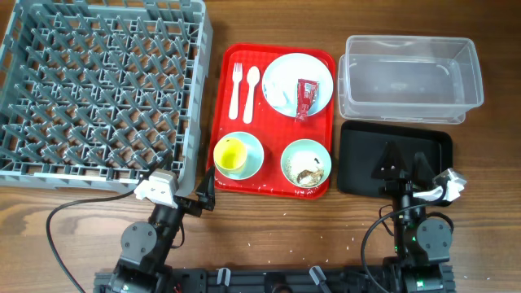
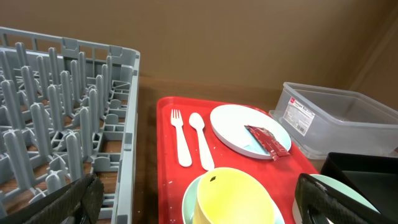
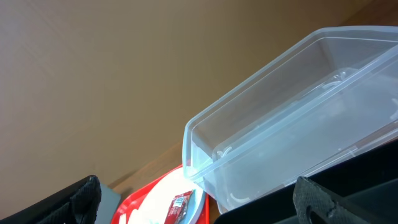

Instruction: Sort waste into correct bins and load items into the dishwasher rack

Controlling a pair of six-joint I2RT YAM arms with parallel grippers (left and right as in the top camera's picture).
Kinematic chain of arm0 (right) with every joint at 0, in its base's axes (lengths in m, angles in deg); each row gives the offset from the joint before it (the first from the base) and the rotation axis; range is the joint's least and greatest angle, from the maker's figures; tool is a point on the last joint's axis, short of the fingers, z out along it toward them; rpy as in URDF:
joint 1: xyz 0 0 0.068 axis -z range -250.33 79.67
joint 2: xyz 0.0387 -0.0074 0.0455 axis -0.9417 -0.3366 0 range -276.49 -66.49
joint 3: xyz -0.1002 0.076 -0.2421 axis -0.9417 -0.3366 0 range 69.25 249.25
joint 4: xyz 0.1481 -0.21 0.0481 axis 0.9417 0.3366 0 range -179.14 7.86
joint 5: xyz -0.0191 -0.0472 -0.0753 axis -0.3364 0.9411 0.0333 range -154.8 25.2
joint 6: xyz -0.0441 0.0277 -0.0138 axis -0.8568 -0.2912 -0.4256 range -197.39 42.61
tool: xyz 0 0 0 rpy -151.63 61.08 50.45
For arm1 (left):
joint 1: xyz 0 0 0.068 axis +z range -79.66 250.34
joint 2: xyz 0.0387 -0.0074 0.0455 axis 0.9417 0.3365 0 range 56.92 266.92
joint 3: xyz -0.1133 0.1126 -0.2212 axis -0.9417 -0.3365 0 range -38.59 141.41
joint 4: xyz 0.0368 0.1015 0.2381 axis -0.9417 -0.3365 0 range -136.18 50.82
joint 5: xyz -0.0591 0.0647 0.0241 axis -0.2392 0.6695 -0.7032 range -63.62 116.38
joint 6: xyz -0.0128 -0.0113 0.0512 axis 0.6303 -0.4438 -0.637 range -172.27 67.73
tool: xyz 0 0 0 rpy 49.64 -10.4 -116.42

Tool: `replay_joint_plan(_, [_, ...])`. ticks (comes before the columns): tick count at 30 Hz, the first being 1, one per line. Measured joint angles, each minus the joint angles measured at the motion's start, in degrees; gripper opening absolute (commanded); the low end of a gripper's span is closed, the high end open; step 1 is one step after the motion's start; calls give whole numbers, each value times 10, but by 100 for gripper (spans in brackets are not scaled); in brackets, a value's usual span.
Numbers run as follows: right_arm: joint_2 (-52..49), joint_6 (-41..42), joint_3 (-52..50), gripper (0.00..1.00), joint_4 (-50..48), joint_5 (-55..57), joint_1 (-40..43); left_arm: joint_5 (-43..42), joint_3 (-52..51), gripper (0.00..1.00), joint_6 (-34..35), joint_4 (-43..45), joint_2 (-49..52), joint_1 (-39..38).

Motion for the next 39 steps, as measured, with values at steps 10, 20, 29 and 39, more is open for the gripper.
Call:
replay_joint_plan(10, [0,0,0,100,0,0,0,0,0,100,0,0,0,0])
replay_joint_plan(20, [0,0,0,100,0,0,0,0,0,100,0,0,0,0])
replay_joint_plan(29, [0,0,0,100,0,0,0,0,0,100,0,0,0,0])
replay_joint_plan(39, [0,115,0,100,0,-9,0,0,0,100,0,0,0,0])
